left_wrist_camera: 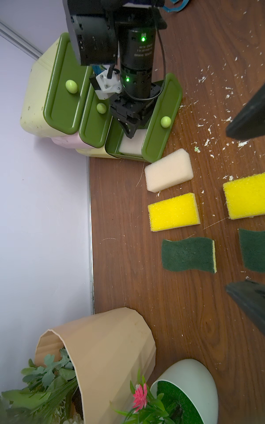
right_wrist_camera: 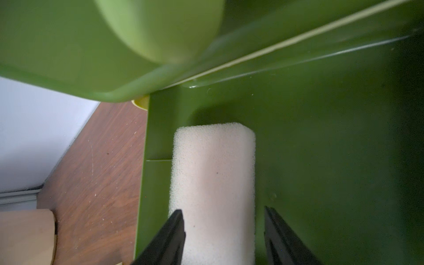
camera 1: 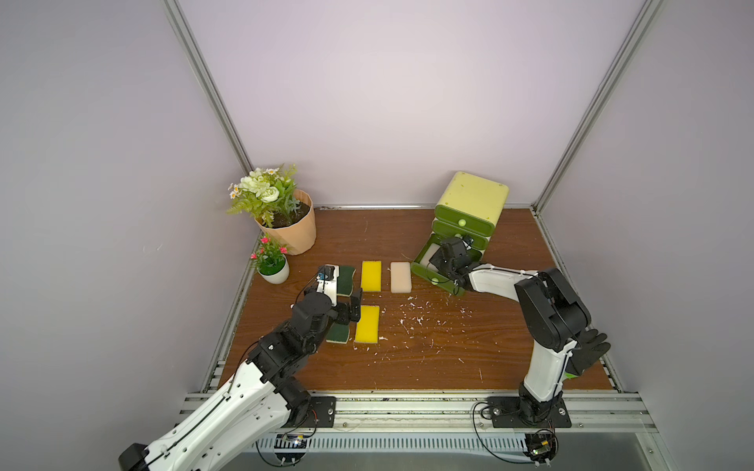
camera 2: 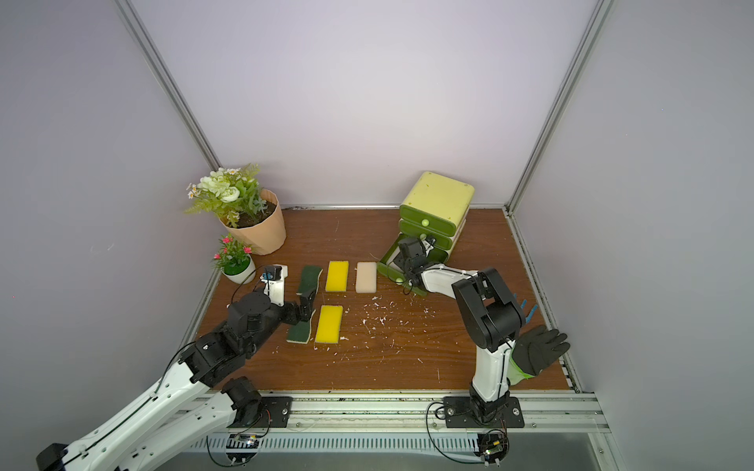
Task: Take the sponge out of the drawer
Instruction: Pick up the sponge from the drawer.
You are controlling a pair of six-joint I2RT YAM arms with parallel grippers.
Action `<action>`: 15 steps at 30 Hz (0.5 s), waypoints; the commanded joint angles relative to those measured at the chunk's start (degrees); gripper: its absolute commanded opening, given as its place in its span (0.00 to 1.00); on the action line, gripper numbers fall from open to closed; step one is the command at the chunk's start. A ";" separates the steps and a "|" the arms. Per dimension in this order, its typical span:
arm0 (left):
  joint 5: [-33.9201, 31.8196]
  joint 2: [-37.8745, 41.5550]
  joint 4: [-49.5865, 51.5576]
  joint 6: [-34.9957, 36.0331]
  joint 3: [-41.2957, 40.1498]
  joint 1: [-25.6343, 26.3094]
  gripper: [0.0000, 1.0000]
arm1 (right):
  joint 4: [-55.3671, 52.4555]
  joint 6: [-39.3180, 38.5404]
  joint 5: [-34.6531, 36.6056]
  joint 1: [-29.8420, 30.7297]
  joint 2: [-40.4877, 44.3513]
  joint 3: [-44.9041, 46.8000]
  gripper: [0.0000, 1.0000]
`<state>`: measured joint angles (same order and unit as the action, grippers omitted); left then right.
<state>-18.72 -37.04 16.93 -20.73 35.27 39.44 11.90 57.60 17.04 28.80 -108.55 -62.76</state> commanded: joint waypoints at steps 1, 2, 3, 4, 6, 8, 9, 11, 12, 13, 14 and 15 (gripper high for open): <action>-0.26 0.22 -0.30 0.91 -0.55 -0.42 0.98 | -2.29 1.36 -0.49 0.16 -1.01 -3.44 0.59; -0.18 0.23 -0.33 0.91 -0.51 -0.42 0.98 | -2.94 1.57 -0.44 0.20 -1.36 -3.97 0.59; -0.23 0.22 -0.32 0.87 -0.55 -0.42 0.98 | -3.64 1.84 -0.44 0.21 -1.76 -4.48 0.59; -0.11 0.30 -0.39 0.87 -0.51 -0.46 0.98 | -4.00 1.98 -0.51 0.21 -2.11 -4.88 0.59; -0.09 0.33 -0.32 0.92 -0.63 -0.44 0.98 | -4.81 2.16 -0.68 0.21 -2.82 -5.69 0.58; -0.04 0.40 -0.32 0.93 -0.64 -0.42 0.98 | -5.83 2.16 -0.52 0.21 -3.41 -6.45 0.57; 0.04 0.41 -0.32 0.91 -0.63 -0.42 0.98 | -6.30 2.16 -0.36 0.20 -3.59 -6.73 0.56; 0.00 0.39 -0.32 0.91 -0.64 -0.43 0.98 | -6.59 2.02 -0.42 0.21 -3.90 -7.03 0.50; 0.00 0.44 -0.33 0.87 -0.63 -0.43 0.98 | -6.61 1.90 -0.43 0.19 -3.97 -6.98 0.46; 0.00 0.39 -0.32 0.88 -0.64 -0.42 0.98 | -6.58 1.81 -0.42 0.21 -4.00 -6.95 0.40; 0.01 0.44 -0.32 0.87 -0.64 -0.42 0.98 | -6.47 1.81 -0.45 0.16 -3.94 -6.82 0.34; 0.00 0.42 -0.32 0.88 -0.64 -0.42 0.98 | -6.24 1.73 -0.46 0.20 -3.80 -6.62 0.29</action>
<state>-18.68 -37.01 16.93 -20.73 35.24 39.44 6.59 59.20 16.32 29.08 -111.96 -68.29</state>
